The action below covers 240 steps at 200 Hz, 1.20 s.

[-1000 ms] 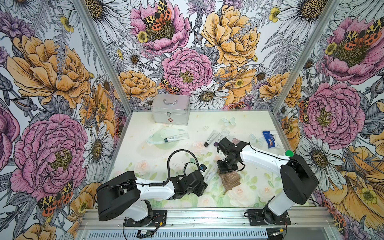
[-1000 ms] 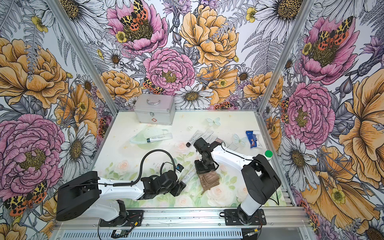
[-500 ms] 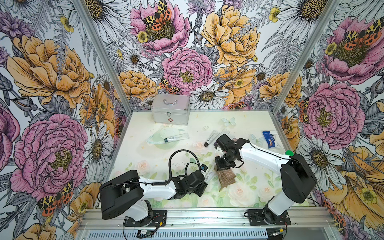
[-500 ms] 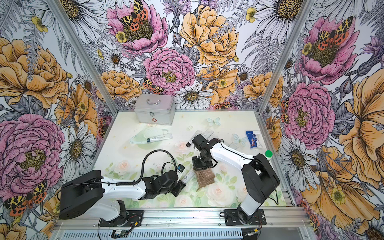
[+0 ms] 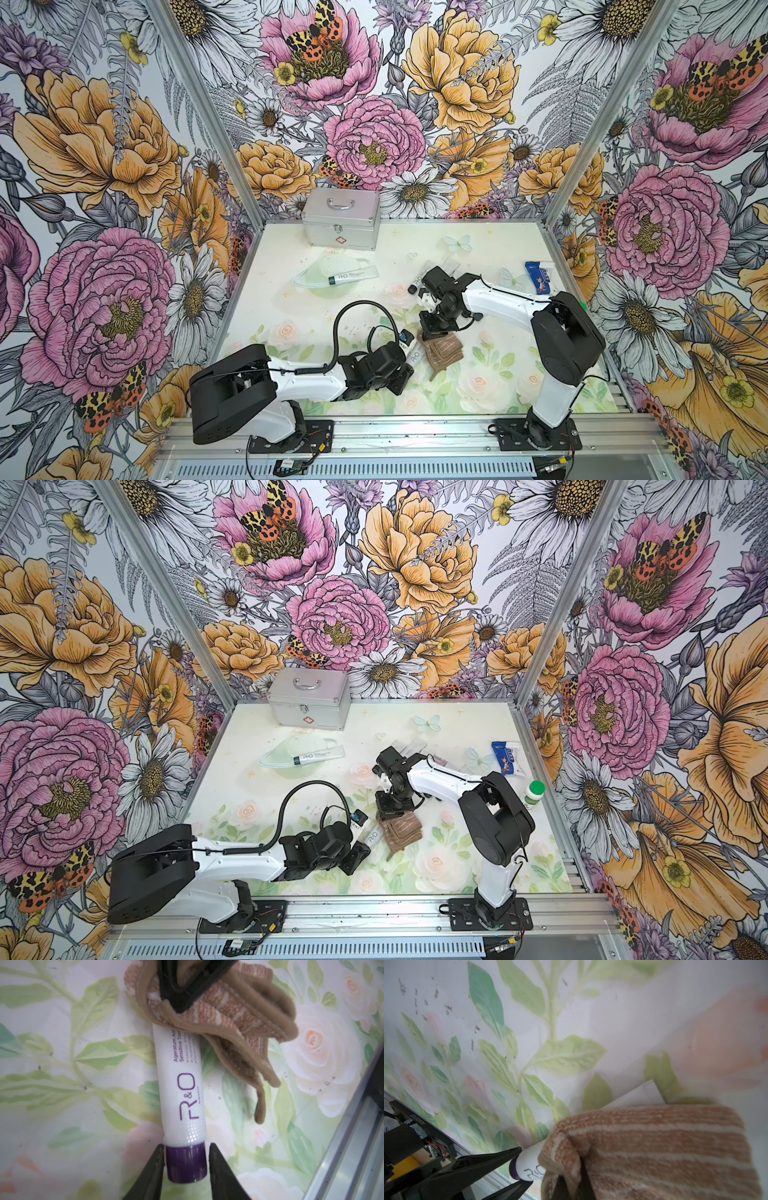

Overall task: Wipe the surface of the toothpaste tube
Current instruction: Wipe the dirt from the toothpaste tube.

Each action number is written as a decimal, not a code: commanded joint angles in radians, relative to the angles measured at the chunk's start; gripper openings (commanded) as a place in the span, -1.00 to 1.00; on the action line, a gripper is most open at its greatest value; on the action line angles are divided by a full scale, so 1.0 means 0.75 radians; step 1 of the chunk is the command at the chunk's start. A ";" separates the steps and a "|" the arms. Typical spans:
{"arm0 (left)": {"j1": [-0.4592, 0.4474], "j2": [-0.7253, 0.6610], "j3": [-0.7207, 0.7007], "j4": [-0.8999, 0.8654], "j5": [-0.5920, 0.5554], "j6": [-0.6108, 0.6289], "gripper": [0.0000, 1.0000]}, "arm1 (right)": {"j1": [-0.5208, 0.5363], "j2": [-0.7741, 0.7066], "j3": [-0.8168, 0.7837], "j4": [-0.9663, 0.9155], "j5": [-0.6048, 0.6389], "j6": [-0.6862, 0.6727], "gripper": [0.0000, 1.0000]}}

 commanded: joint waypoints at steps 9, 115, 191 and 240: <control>-0.011 -0.014 -0.001 -0.020 -0.011 -0.008 -0.26 | 0.006 0.053 -0.019 0.037 0.023 -0.014 -1.00; -0.011 0.172 0.107 -0.007 -0.021 0.051 -0.31 | 0.006 0.067 -0.015 0.048 0.018 -0.011 -1.00; -0.020 0.087 0.046 -0.054 -0.043 0.000 -0.58 | -0.046 0.081 0.024 0.030 0.040 -0.052 -1.00; -0.031 0.050 0.039 -0.095 -0.071 -0.024 -0.58 | -0.067 0.155 0.038 -0.015 0.204 -0.110 -1.00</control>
